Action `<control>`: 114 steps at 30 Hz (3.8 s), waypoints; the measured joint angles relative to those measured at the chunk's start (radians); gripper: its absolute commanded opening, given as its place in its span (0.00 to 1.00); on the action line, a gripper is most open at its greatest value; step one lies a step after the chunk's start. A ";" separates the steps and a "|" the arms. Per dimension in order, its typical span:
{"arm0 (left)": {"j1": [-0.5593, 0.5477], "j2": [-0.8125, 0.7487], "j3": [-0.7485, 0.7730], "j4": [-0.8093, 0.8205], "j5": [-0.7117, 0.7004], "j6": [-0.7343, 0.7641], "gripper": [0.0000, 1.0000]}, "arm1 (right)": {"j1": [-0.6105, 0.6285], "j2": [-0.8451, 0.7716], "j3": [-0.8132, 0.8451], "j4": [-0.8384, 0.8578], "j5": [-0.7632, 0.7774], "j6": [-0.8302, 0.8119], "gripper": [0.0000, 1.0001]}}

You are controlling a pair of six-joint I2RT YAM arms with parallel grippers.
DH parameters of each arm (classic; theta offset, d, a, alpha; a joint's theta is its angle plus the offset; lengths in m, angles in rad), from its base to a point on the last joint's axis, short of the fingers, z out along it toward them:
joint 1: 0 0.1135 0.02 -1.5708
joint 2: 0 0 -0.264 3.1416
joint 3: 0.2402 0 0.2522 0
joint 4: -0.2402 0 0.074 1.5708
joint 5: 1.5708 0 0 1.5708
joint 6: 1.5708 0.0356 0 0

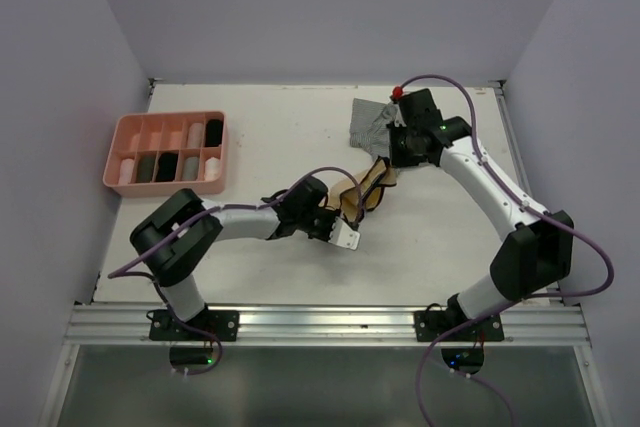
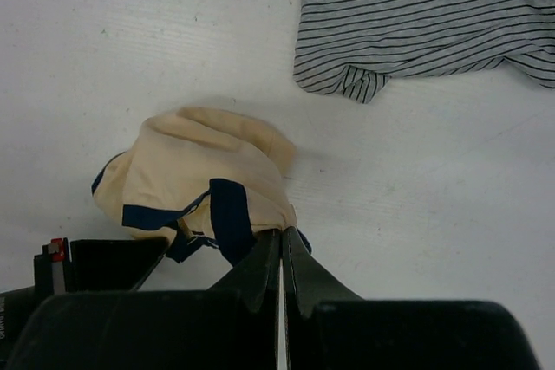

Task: Roll the underwear
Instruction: Flatten the underwear

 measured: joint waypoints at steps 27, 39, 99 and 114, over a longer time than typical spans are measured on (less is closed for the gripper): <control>0.250 -0.782 -0.218 -0.348 0.289 -0.595 0.00 | 0.000 -0.470 -0.367 -0.064 -0.153 0.114 0.00; 0.650 -0.112 0.031 -0.047 0.346 -0.989 0.30 | -0.054 0.142 -0.097 0.089 -0.048 0.111 0.58; 0.509 -0.162 -0.005 -0.250 -0.156 -0.637 1.00 | 0.310 -0.012 -0.369 0.113 -0.016 0.082 0.34; 0.506 -0.075 0.027 -0.246 -0.214 -0.663 1.00 | 0.466 0.021 -0.370 0.183 -0.041 0.276 0.34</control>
